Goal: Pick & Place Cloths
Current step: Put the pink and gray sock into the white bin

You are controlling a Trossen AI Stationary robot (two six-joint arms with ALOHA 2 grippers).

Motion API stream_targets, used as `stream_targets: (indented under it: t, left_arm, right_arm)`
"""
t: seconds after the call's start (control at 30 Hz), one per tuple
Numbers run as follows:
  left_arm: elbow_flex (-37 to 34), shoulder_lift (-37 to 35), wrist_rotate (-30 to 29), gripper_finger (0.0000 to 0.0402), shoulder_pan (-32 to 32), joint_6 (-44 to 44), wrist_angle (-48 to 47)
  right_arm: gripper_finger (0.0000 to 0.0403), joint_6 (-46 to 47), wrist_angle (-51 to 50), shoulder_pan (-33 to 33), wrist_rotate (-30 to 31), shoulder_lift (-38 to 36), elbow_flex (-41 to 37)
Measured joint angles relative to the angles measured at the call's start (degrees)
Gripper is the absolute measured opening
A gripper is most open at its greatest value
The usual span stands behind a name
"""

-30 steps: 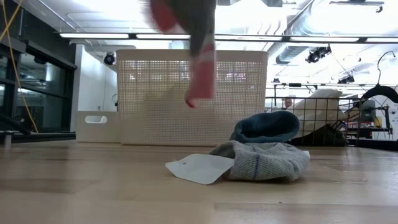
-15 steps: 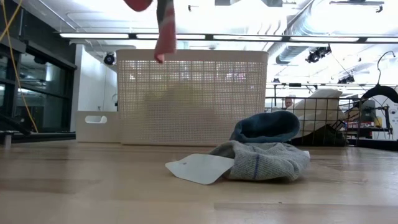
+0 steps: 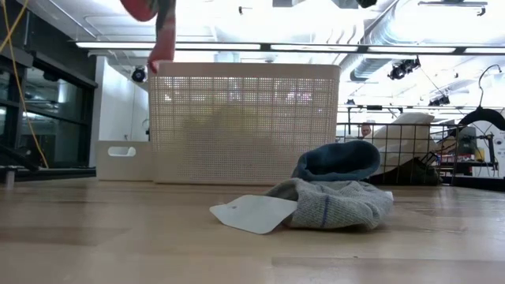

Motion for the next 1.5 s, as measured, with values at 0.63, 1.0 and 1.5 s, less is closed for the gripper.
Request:
stream_targets:
  t: [0.63,1.0,1.5]
  left_arm:
    - [0.0,-0.6,-30.8,0.0000,0.0,1.5,-9.1]
    - [0.0,-0.6,-32.3,0.0000,7.6,-3.0,-16.8]
    - [0.0,-0.2,-13.0,0.0000,34.2,-11.1,-26.0]
  right_arm:
    - [0.0139,1.1,1.5,-0.1,0.0,1.9,0.0]
    - [0.0139,1.4,1.5,0.0,0.0,1.9,0.0]
    - [0.0139,1.3,1.5,0.0,0.1,1.9,0.0]
